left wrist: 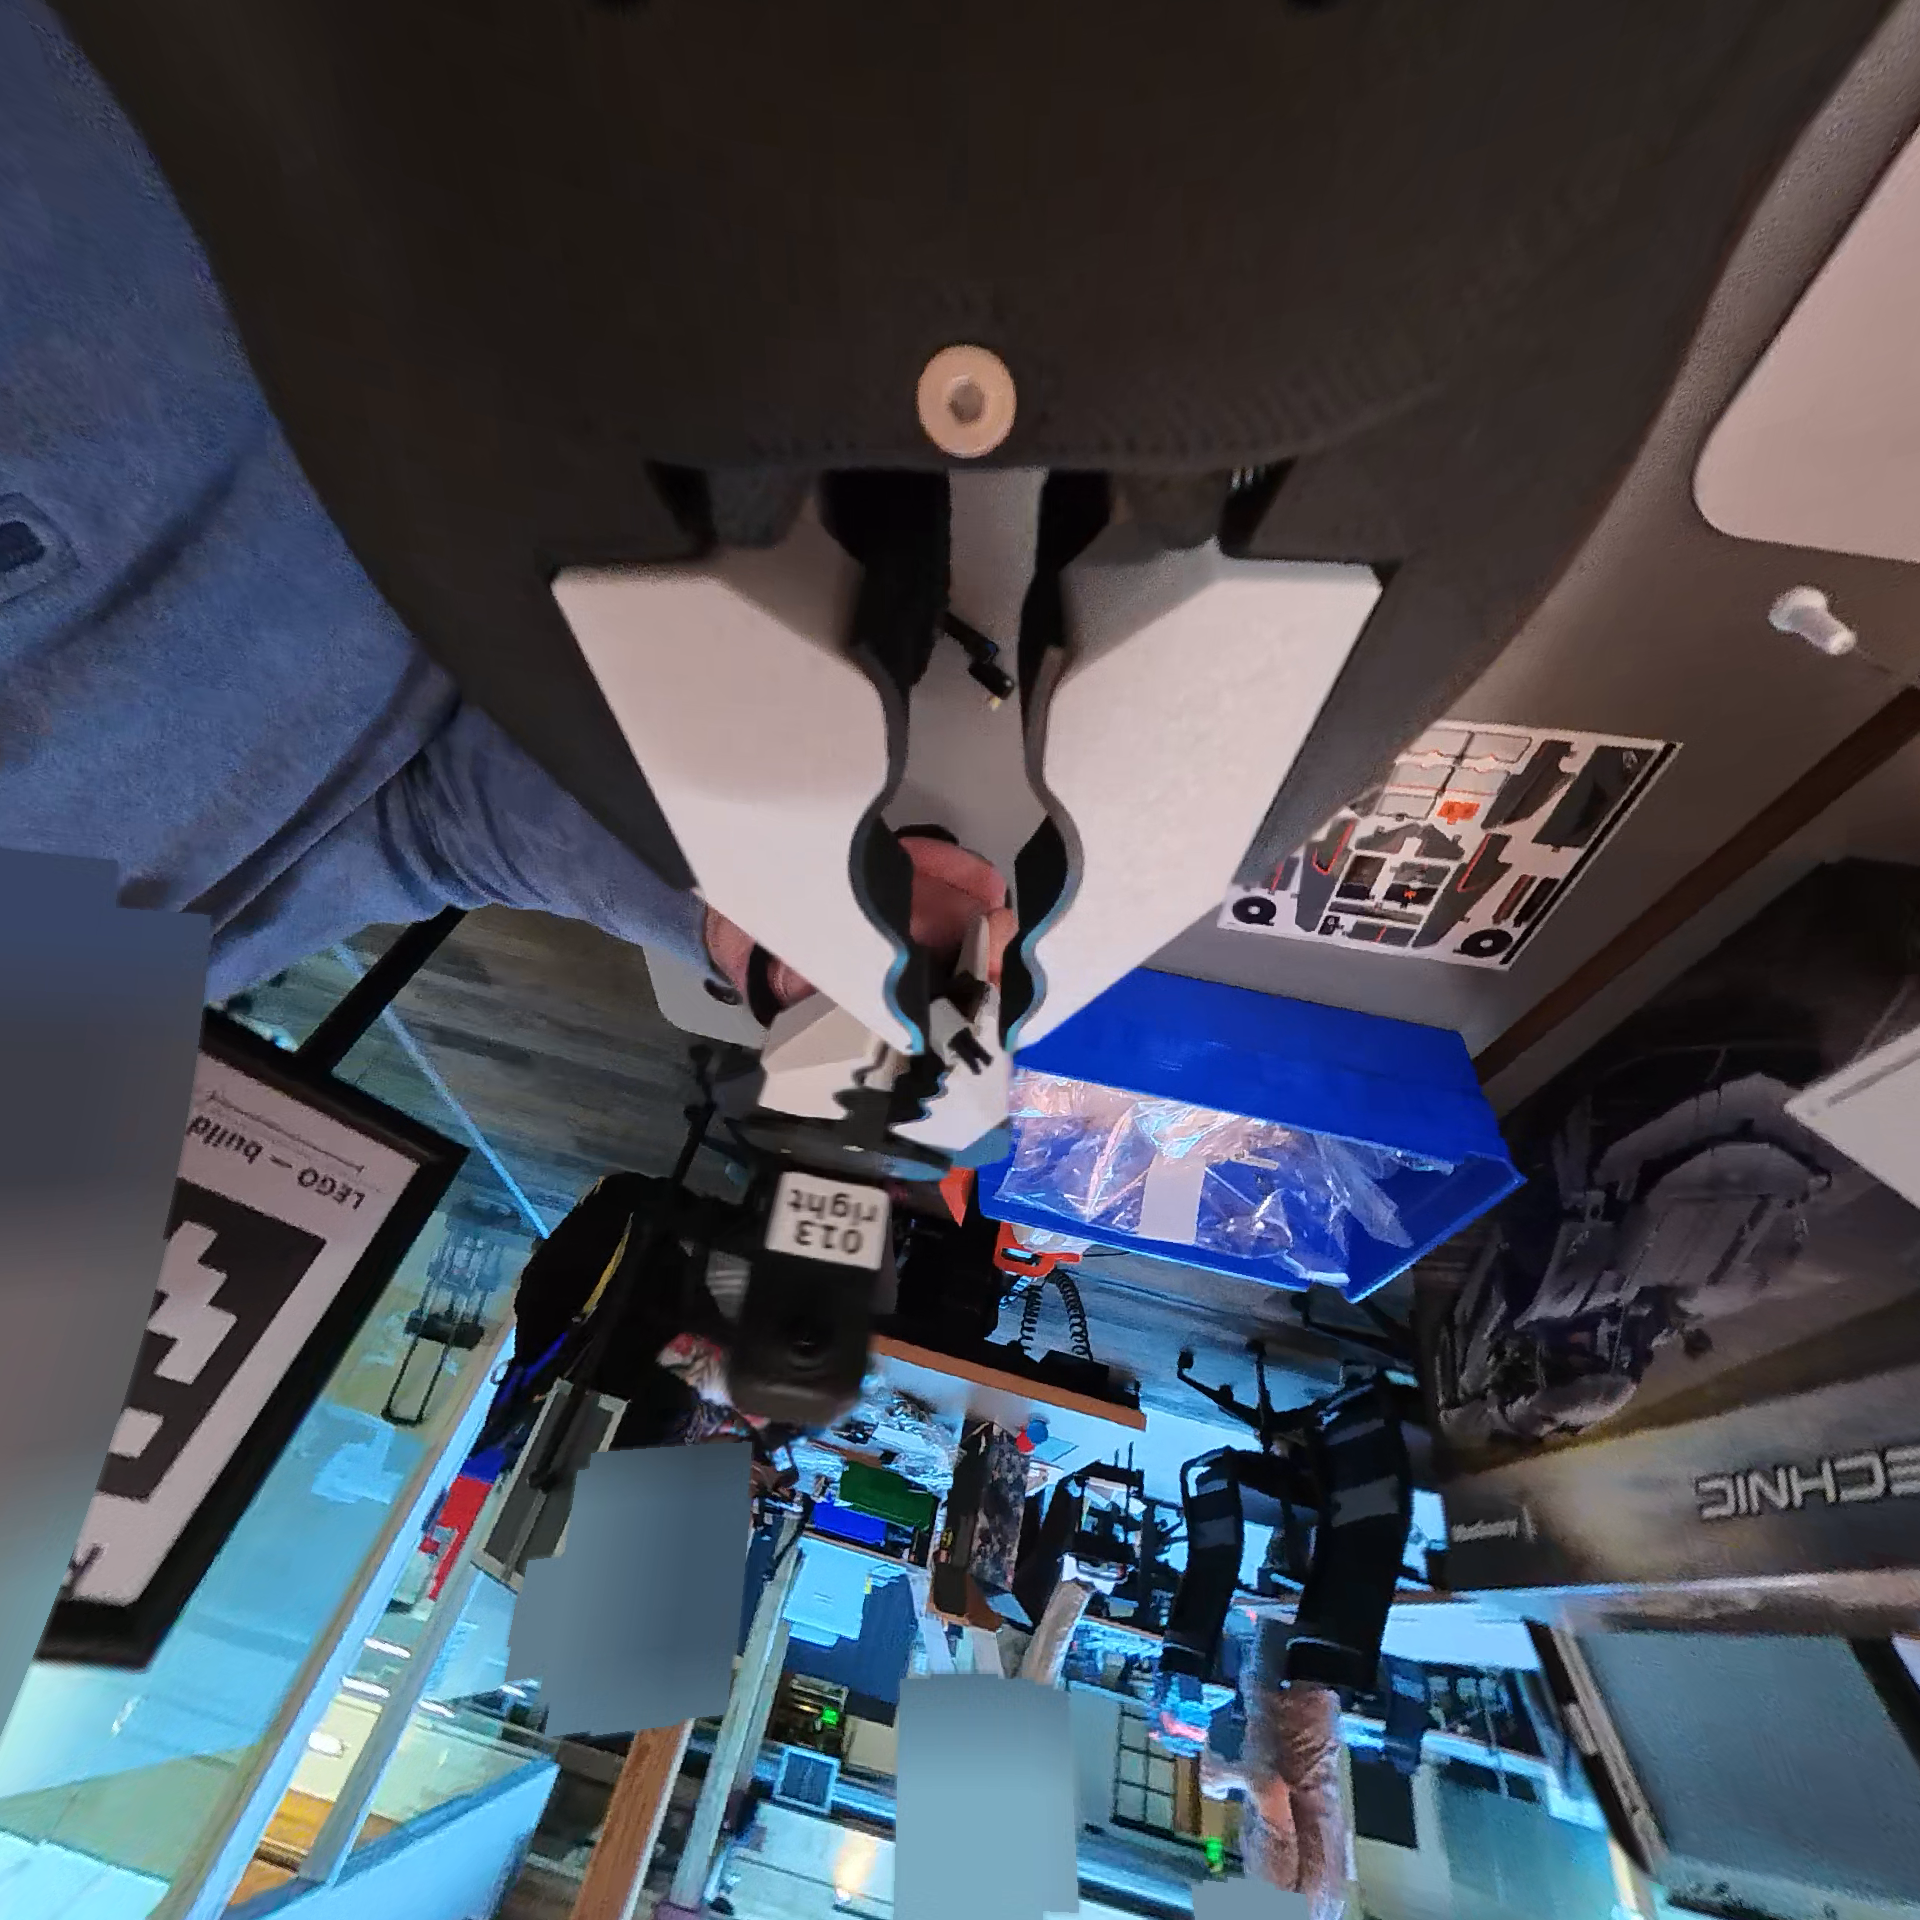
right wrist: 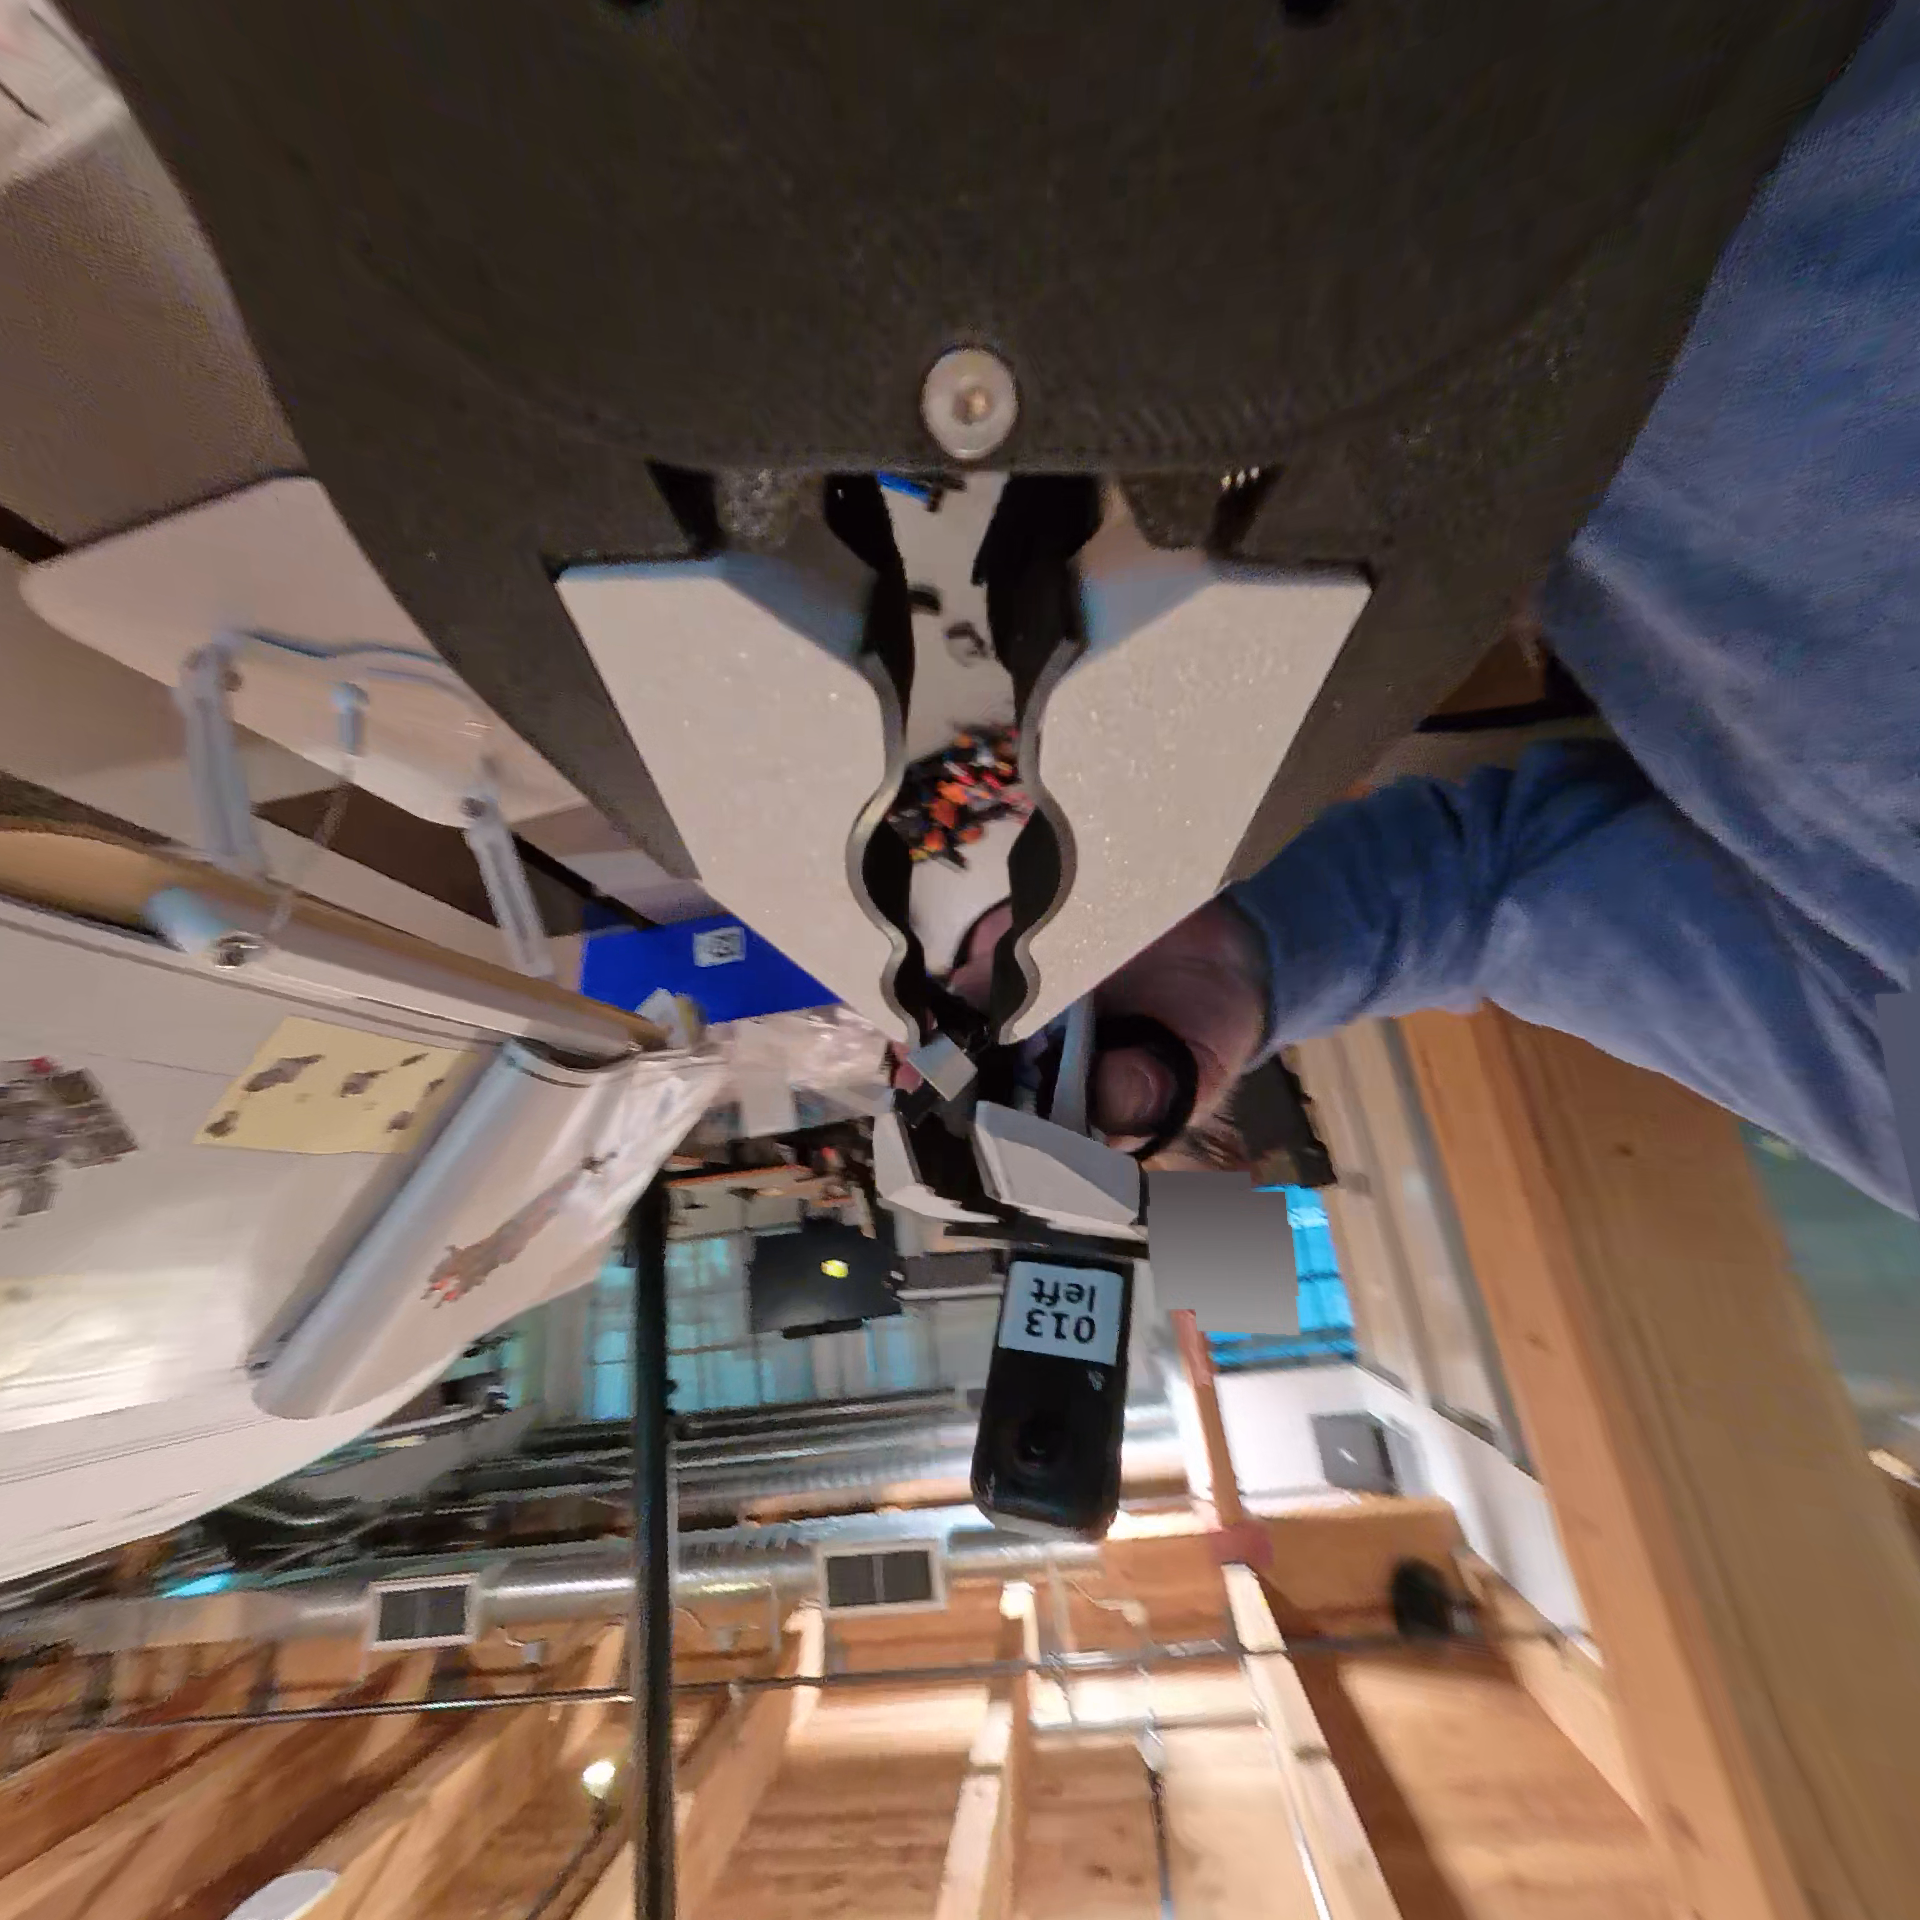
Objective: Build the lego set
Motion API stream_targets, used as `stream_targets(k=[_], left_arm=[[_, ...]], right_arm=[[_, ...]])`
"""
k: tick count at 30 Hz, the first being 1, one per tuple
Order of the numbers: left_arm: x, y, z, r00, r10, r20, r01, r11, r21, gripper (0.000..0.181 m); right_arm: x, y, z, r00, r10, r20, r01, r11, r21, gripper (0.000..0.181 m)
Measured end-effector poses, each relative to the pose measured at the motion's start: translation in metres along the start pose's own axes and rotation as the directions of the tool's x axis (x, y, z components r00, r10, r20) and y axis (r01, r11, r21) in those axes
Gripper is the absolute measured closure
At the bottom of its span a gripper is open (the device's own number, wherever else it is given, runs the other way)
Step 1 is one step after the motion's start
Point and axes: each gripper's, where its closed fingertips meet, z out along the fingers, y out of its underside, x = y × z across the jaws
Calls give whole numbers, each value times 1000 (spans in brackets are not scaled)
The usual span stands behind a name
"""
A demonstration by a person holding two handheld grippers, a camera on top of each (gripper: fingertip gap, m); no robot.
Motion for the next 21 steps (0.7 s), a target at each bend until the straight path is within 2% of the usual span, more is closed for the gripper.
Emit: stream_targets(k=[4,8,14,21], left_arm=[[9,-2,-1,988,155,22,-155,988,-25,165],[15,-2,3,958,284,43,-280,957,-79,167],[21,-3,3,973,231,-18,-232,970,-73,167],[40,-2,4,974,137,-179,-147,988,-45,177]], right_arm=[[-5,-4,-3,988,107,109,-113,993,46,172],[-12,-2,-3,971,147,188,-158,986,49,172],[-22,-4,-7,936,182,302,-209,976,62,173],[-41,-6,-9,892,169,419,-214,975,63,172]])
